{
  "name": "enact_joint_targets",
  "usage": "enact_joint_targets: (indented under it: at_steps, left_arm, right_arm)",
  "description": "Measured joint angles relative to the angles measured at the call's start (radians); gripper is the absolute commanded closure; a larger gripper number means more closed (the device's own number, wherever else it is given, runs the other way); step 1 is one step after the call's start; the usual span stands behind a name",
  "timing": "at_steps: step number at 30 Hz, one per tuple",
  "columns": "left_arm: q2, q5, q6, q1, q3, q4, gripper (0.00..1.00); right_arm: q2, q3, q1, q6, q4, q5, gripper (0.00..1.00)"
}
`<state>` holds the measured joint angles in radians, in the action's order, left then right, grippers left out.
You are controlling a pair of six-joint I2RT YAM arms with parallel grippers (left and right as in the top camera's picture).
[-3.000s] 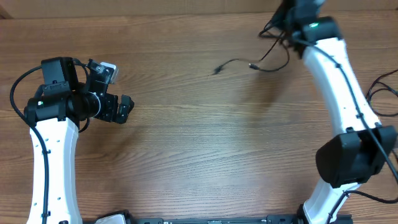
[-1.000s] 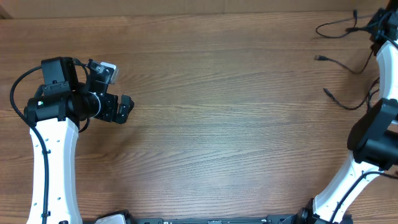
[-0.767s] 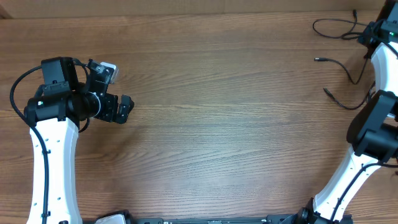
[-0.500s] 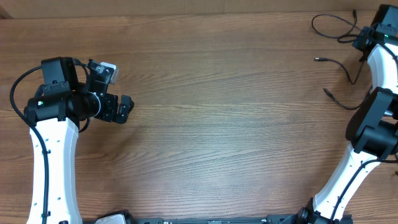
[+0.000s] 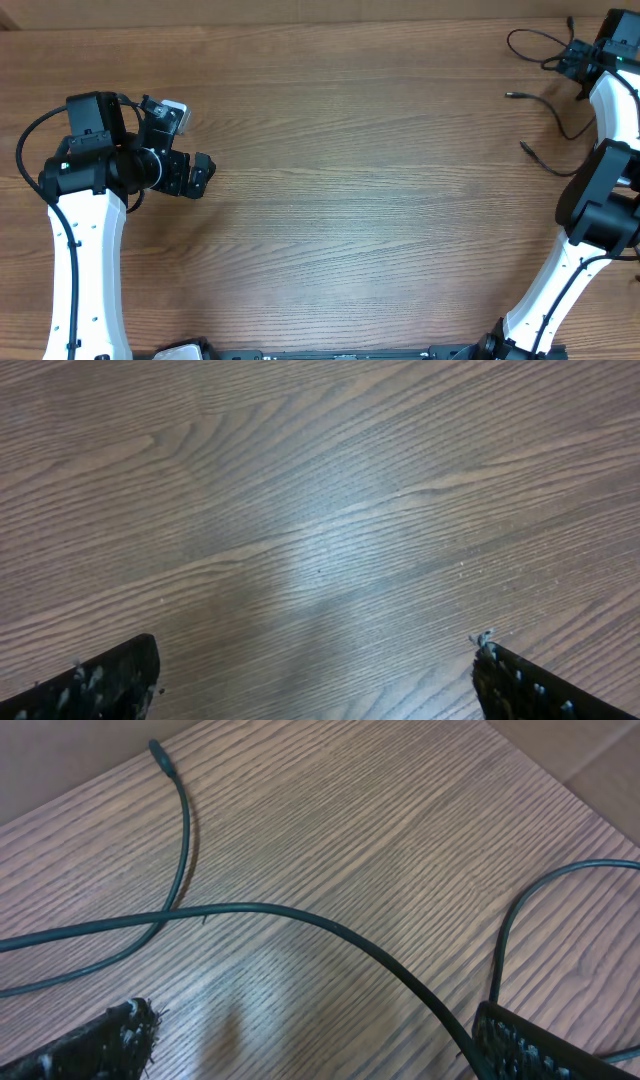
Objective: Untangle cables
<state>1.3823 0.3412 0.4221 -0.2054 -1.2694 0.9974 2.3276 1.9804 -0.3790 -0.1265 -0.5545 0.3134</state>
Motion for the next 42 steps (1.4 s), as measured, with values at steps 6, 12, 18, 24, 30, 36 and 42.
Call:
enact_joint_targets:
  at_steps: [6,12,18,24,30,36,42]
  left_arm:
    - [0.000,0.000,0.000,0.000,0.000,0.000,0.00]
    - [0.000,0.000,0.000,0.000,0.000,0.000,0.00]
    - [0.000,0.000,0.000,0.000,0.000,0.000,0.00]
    - [0.000,0.000,0.000,0.000,0.000,0.000,0.00]
    - [0.000,0.000,0.000,0.000,0.000,0.000,0.00]
    - [0.000,0.000,0.000,0.000,0.000,0.000,0.00]
    - [0.000,0.000,0.000,0.000,0.000,0.000,0.00]
  right_arm:
    - [-0.007,0.000,0.000,0.005,-0.005,-0.033,0.00]
    - [-0.097,0.000,0.000,0.035,-0.023,-0.219,0.00]
    - [-0.238,0.000,0.000,0.048,-0.061,-0.308,0.00]
    - [-0.356,0.000,0.000,0.049,-0.100,-0.330,0.00]
    - [-0.489,0.000,0.000,0.050,-0.165,-0.336,0.00]
    - [-0.633,0.000,0.002,0.052,-0.304,-0.336,0.00]
    - [-0.748,0.000,0.035,0.052,-0.449,-0.336,0.00]
